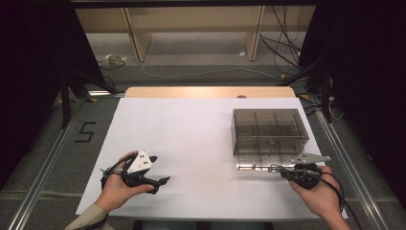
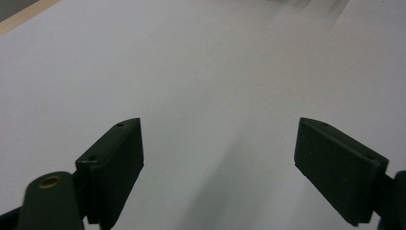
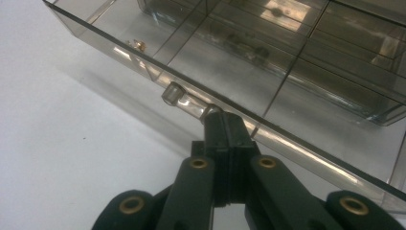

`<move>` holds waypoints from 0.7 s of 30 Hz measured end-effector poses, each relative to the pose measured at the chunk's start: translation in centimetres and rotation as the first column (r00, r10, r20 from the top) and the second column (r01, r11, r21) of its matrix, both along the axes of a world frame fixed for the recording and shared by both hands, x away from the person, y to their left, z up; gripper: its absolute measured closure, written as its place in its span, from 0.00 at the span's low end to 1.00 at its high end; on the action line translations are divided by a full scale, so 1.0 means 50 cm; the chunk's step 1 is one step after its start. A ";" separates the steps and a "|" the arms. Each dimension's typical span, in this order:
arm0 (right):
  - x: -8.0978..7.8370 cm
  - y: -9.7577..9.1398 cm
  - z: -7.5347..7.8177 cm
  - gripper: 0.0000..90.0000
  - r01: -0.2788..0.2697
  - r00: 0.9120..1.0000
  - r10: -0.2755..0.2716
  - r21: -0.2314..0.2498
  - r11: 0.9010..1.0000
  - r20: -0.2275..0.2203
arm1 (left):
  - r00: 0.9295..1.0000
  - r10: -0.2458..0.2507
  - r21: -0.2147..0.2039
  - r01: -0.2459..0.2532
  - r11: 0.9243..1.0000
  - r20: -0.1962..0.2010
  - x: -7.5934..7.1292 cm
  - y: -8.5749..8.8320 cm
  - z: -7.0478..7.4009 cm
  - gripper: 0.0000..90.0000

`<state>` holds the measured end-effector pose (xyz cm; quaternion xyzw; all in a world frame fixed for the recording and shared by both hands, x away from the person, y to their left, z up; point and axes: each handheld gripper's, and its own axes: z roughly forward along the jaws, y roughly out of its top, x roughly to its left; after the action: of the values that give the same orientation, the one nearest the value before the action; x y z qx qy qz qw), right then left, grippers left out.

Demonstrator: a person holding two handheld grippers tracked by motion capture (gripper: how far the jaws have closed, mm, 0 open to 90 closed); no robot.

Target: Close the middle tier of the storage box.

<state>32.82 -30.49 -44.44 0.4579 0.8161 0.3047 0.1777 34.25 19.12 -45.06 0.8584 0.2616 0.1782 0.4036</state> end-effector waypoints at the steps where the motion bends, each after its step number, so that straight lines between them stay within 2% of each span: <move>1: 0.001 -0.001 0.000 1.00 0.001 1.000 -0.001 -0.002 1.000 0.000 | 1.000 -0.001 0.002 0.001 1.000 0.000 0.000 0.000 0.000 0.19; 21: 0.009 -0.001 -0.006 1.00 0.004 1.000 -0.004 -0.010 1.000 0.007 | 1.000 0.000 0.001 0.000 1.000 -0.004 0.001 0.000 -0.001 0.19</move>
<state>33.25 -30.53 -44.75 0.4574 0.8162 0.3017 0.1833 34.30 19.14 -45.12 0.8590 0.2623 0.1768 0.4025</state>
